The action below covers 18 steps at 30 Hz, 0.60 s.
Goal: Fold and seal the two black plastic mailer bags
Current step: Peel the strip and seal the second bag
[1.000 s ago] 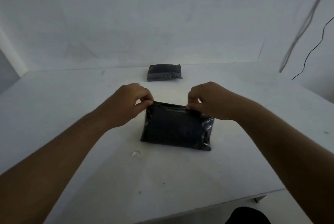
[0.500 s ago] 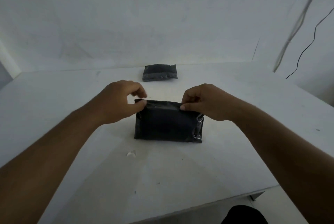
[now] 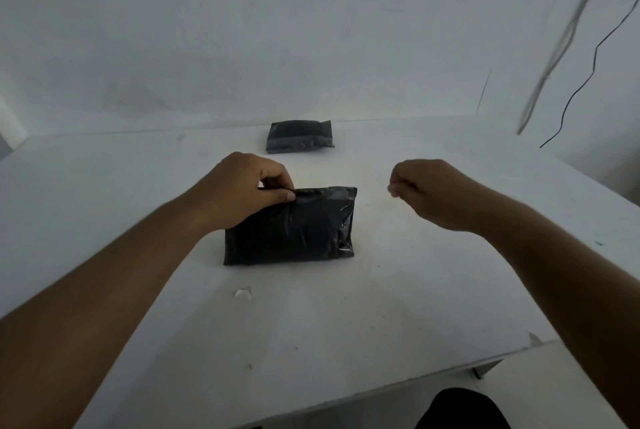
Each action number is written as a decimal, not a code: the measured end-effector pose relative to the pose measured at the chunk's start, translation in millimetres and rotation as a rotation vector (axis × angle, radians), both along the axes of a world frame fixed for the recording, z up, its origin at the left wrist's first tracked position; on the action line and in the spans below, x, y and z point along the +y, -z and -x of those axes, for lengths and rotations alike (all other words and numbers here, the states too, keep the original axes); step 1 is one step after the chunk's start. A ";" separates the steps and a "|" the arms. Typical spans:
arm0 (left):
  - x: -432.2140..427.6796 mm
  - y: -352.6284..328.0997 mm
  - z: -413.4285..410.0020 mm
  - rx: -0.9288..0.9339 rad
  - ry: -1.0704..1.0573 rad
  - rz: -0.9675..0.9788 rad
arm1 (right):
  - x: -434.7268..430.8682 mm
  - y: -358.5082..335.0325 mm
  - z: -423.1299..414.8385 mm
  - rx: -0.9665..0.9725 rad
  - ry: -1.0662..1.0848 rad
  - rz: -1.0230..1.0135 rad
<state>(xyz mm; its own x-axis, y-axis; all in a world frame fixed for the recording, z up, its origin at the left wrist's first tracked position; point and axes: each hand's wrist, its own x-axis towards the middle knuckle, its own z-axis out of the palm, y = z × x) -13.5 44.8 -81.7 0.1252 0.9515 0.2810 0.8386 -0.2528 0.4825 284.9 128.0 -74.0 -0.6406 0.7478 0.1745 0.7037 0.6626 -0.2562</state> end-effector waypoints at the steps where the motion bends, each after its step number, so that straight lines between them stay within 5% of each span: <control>1: 0.6 0.7 -1.8 -0.017 0.003 0.001 | -2.1 -2.5 3.7 0.031 -0.010 0.035; 11: -3.4 3.2 9.7 -0.032 0.048 0.110 | -3.2 4.4 22.4 0.150 -0.060 0.226; 18: -7.0 3.8 30.0 0.030 -0.006 0.080 | -0.8 1.8 19.2 0.119 0.005 0.178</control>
<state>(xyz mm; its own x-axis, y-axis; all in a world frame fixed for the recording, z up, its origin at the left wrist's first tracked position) -43.5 37.8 -85.5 0.1264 0.9715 0.2003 0.8545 -0.2093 0.4755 265.7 127.3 -75.8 -0.6198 0.7765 0.1136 0.6645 0.5964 -0.4502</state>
